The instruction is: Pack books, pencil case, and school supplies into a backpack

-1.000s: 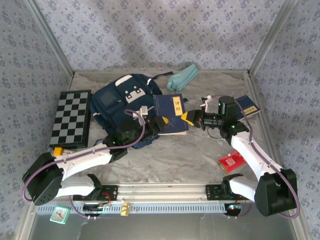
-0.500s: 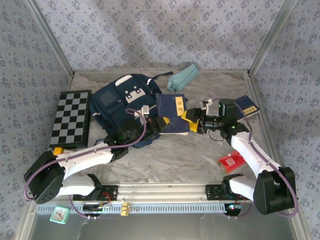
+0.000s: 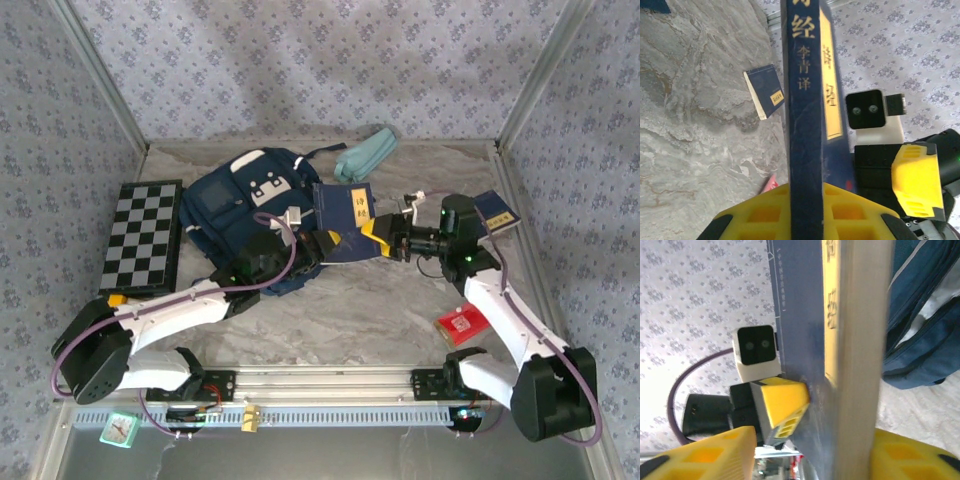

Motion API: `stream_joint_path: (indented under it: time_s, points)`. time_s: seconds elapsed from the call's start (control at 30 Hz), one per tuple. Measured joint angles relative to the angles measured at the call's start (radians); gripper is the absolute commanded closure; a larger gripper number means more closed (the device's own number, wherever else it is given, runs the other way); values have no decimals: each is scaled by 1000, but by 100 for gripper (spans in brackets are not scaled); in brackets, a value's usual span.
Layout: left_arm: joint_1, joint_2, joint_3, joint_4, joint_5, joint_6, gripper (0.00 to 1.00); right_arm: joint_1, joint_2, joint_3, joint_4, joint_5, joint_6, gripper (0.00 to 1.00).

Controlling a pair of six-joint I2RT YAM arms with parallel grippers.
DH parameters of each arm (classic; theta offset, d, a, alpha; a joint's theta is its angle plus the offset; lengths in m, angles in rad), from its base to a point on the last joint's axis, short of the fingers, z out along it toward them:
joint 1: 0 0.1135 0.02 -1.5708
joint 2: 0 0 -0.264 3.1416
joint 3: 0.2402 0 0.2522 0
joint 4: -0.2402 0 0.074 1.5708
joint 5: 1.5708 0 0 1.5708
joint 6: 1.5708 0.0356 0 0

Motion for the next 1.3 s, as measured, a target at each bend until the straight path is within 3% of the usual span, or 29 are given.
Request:
stream_joint_path:
  time_s: [0.1, 0.27, 0.47, 0.77, 1.07, 1.3]
  points:
    - [0, 0, 0, -4, 0, 12, 100, 2, 4, 4, -24, 6, -21, 79]
    - [6, -17, 2, -48, -2, 60, 85, 0, 32, 5, -83, 16, -67, 100]
    - [25, -48, 19, -219, 2, 202, 47, -15, 29, 62, -293, 64, -220, 100]
    - [51, -77, 291, -785, -243, 656, 29, -100, -65, 85, -584, 185, -429, 100]
    - [2, 238, 426, -1032, -442, 1003, 26, -142, -76, 44, -664, 233, -503, 100]
    - [-13, 412, 568, -1059, -515, 1126, 42, -171, -75, 27, -665, 233, -513, 100]
